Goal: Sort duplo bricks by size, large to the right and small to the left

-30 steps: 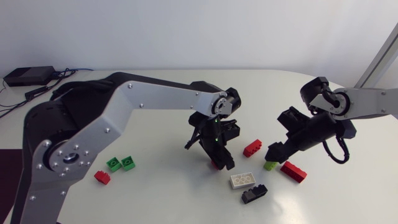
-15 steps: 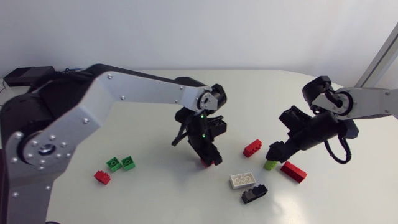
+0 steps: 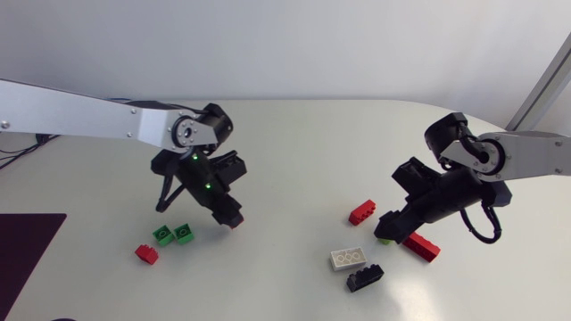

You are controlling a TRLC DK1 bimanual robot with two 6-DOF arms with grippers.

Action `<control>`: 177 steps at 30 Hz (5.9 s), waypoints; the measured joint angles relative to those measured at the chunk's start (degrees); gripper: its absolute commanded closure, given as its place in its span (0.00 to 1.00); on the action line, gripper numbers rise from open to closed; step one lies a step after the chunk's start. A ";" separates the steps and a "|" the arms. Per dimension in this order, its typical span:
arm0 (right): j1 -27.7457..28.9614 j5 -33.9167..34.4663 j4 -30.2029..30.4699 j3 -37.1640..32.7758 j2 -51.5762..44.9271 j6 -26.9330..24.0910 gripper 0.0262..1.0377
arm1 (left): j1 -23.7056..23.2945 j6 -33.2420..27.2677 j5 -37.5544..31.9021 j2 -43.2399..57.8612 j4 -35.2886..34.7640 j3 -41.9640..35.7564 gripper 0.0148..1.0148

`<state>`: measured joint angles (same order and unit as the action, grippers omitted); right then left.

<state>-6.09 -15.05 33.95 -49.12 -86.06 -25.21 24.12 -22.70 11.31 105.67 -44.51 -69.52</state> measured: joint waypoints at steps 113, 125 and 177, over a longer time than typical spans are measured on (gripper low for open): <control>13.22 4.59 -19.02 25.79 85.96 26.05 0.04 | -22.16 19.41 -25.18 -105.35 50.90 55.41 0.03; 13.22 7.80 -18.43 30.29 85.96 26.05 0.04 | -19.87 20.87 -19.19 -105.35 48.30 62.95 0.03; 11.54 7.58 -8.79 35.10 85.96 26.25 0.04 | -27.45 20.87 -0.94 -105.37 36.96 65.92 0.03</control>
<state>5.45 -7.46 25.17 -14.02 -0.10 1.04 -3.33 -1.83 10.37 0.30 -7.55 -3.60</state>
